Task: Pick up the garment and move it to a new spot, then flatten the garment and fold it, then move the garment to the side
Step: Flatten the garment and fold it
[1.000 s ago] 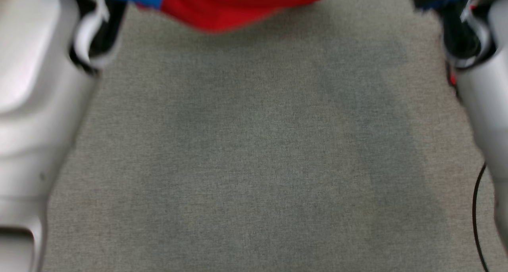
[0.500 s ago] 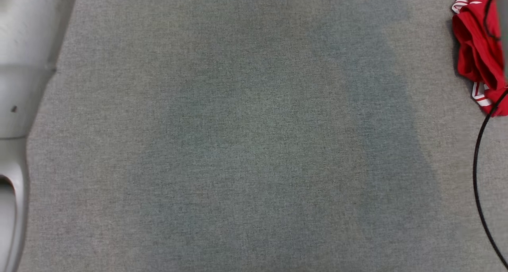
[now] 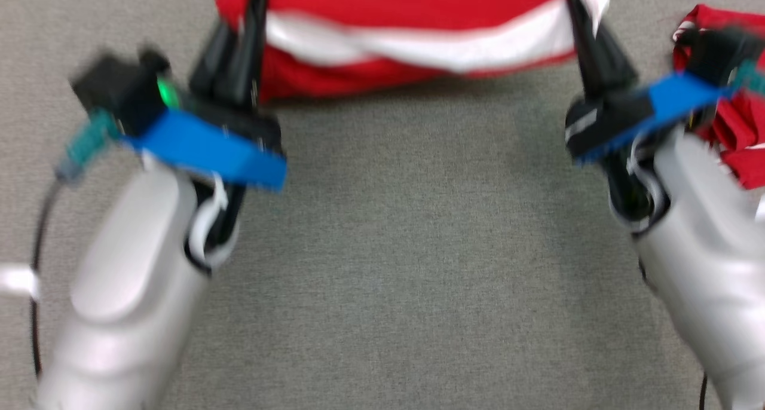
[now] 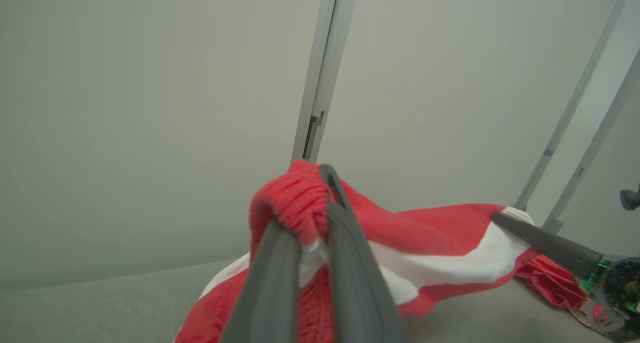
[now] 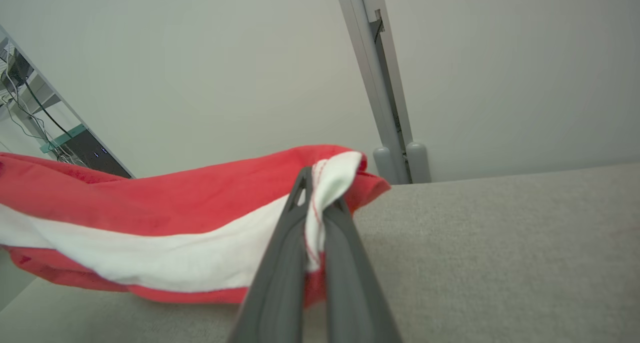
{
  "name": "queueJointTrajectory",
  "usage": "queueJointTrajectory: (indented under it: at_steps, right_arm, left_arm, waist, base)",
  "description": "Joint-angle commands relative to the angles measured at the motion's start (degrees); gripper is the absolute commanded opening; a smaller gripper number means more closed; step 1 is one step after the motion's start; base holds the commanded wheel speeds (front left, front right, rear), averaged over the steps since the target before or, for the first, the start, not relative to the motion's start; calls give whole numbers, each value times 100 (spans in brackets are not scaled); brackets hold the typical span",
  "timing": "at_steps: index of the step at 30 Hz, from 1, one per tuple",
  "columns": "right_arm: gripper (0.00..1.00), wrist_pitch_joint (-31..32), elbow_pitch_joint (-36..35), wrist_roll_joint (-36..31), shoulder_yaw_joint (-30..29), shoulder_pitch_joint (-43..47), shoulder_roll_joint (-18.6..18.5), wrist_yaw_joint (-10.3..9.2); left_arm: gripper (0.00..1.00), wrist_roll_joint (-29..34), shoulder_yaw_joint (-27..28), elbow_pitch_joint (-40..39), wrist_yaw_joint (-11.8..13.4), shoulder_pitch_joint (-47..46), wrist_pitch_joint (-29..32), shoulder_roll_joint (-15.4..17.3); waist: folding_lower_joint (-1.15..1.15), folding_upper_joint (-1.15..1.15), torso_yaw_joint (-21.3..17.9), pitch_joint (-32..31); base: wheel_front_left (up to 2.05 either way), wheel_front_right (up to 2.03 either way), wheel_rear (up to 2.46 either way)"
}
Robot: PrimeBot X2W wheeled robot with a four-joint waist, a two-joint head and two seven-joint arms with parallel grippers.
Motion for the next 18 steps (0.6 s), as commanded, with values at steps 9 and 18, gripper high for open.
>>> queueJointTrajectory:
  at_steps: [9, 18]
  right_arm:
    - [0, -28, -986, 84, -53, 2443, -315, 1]
    - [0, -18, -1774, 151, -395, 4155, -398, 1]
  left_arm:
    - [0, 536, 240, -739, -8, 2544, -26, -75]
    - [0, 714, 14, -1212, 8, 4005, -26, -111]
  waist:
    - [0, 0, 71, -661]
    - [0, 0, 229, -1151]
  base:
    - [0, 0, 0]
    - [0, 0, 0]
